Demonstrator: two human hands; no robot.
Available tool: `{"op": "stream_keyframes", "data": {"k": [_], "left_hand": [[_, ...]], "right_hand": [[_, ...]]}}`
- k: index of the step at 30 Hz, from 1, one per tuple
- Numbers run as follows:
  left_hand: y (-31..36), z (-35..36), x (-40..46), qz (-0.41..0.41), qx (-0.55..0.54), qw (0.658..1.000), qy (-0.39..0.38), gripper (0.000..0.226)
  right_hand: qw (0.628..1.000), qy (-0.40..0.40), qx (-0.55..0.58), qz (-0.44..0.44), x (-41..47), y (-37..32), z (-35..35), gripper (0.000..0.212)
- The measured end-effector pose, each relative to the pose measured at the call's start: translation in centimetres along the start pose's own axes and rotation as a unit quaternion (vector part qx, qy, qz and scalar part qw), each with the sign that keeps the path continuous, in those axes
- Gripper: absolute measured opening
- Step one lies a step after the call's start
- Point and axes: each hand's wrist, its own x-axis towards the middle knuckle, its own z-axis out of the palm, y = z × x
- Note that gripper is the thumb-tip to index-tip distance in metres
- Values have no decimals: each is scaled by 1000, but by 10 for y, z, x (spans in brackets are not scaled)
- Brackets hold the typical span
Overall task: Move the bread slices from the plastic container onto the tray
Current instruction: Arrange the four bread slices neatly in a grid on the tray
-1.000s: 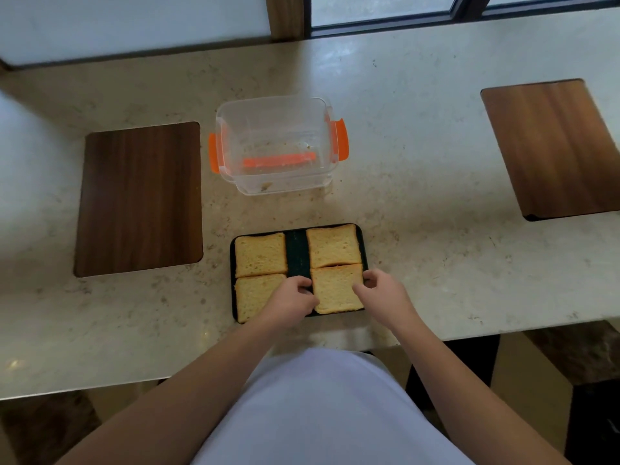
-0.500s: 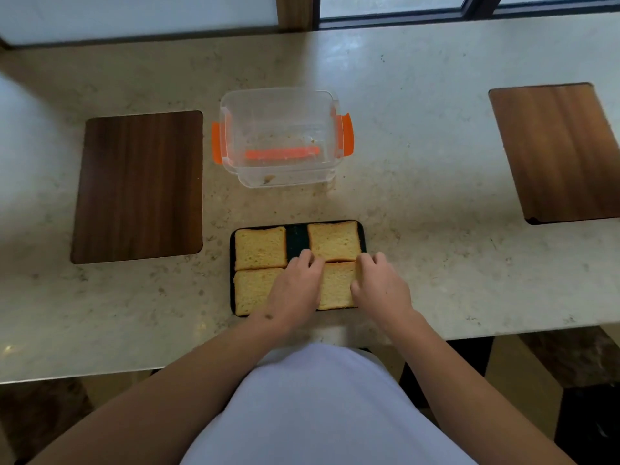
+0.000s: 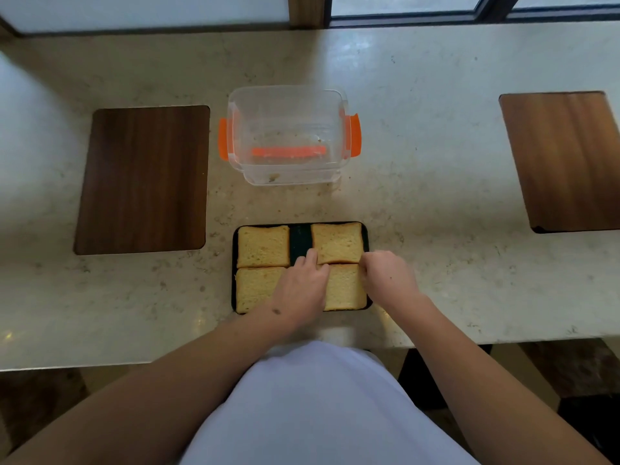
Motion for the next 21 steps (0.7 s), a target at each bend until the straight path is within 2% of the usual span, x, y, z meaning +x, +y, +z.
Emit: {"op": "stream_keyframes", "data": {"k": [4,7,9,12,14,16,19,21], "left_hand": [[-2,3,-1,9,3,1000,-4,28],[-5,6,-4,11,-32,999,3,27],[-9,7,-10,20,-54,998,20,25],[-20,4,-19,24,-104,992,60,35],[-32,-3,-25,-24,-143,985,95,36],[-49,-9,-30,-121,-192,965,131,34],[-82,-18,-36,-290,-244,918,115,41],[-100,-21,-38,-329,-248,906,93,42]], "right_hand": [[998,28,47,4,0,3,2,15],[996,53,65,10,-1,2,0,9],[994,77,73,-4,-2,-1,-1,17],[987,90,121,-52,-6,-15,2,27],[979,72,178,-70,-7,-32,6,26],[964,30,258,-58,-4,-52,10,28],[949,-33,310,-35,7,-82,12,39],[951,-46,304,-38,15,-100,12,46]]}}
